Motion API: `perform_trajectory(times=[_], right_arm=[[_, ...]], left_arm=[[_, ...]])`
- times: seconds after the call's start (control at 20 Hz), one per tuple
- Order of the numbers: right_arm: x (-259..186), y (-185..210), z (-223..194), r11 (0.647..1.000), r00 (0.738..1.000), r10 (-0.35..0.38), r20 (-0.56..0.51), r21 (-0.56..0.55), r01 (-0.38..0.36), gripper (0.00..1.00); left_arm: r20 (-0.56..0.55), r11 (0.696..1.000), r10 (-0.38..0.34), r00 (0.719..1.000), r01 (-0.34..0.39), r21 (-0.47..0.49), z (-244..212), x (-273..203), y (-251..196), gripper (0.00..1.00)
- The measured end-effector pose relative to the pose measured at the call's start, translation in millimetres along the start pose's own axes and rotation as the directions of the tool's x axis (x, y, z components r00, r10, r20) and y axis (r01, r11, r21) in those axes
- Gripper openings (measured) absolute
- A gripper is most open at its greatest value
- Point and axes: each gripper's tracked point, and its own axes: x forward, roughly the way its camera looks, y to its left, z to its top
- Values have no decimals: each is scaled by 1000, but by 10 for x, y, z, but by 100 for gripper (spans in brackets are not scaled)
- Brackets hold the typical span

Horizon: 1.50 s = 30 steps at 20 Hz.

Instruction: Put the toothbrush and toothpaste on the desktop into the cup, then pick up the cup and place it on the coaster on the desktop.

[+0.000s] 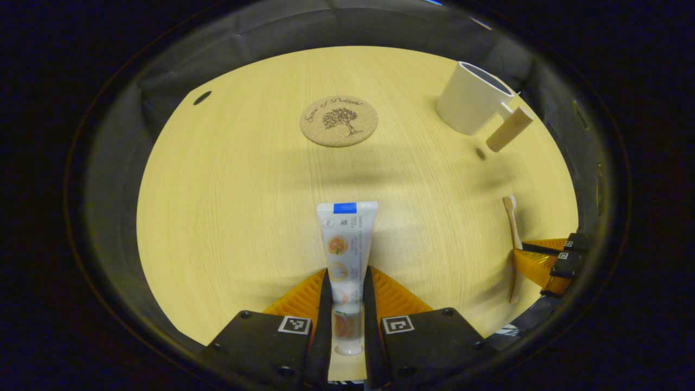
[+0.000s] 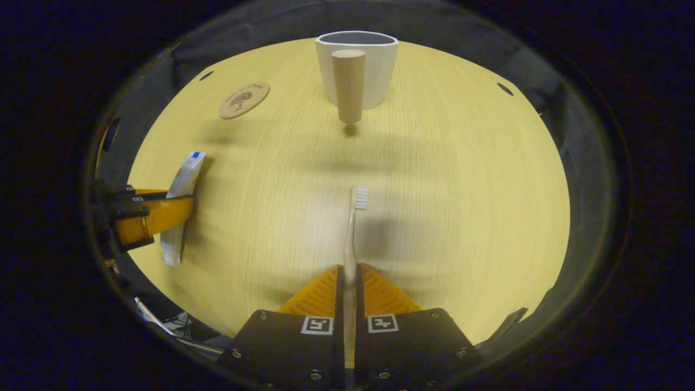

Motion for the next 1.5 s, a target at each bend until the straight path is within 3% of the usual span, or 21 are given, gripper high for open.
perform_trajectory(times=[0.1, 0.15, 0.55, 0.85, 1.05, 1.15, 1.5], right_arm=[[-4, -4, 26, 999, 999, 24, 34, 31, -26, 3], [-20, -5, 39, 999, 998, 39, 43, 35, -40, 3], [-113, 127, 101, 987, 984, 128, 127, 76, -139, 3], [-453, 186, 321, 981, 947, 156, 281, 64, -181, 2], [-692, 228, 534, 978, 891, 167, 422, 42, -203, 2], [-837, 238, 660, 978, 851, 171, 496, 20, -209, 2], [-1495, 336, 1213, 981, 672, 183, 718, -93, -169, 2]], left_arm=[[21, 1000, -1, 1000, 1, 5, 9, -1, 14, 34], [36, 1000, -9, 999, 8, 10, 19, -4, 10, 24], [97, 1000, -10, 995, 10, -8, 40, -99, 82, 26], [228, 998, -24, 973, 37, -50, 214, -400, 79, 27], [346, 997, -43, 937, 63, -48, 425, -650, 6, 26], [402, 997, -48, 914, 69, -37, 542, -774, -31, 26], [580, 994, -74, 811, 106, -20, 1013, -1261, -282, 27]])
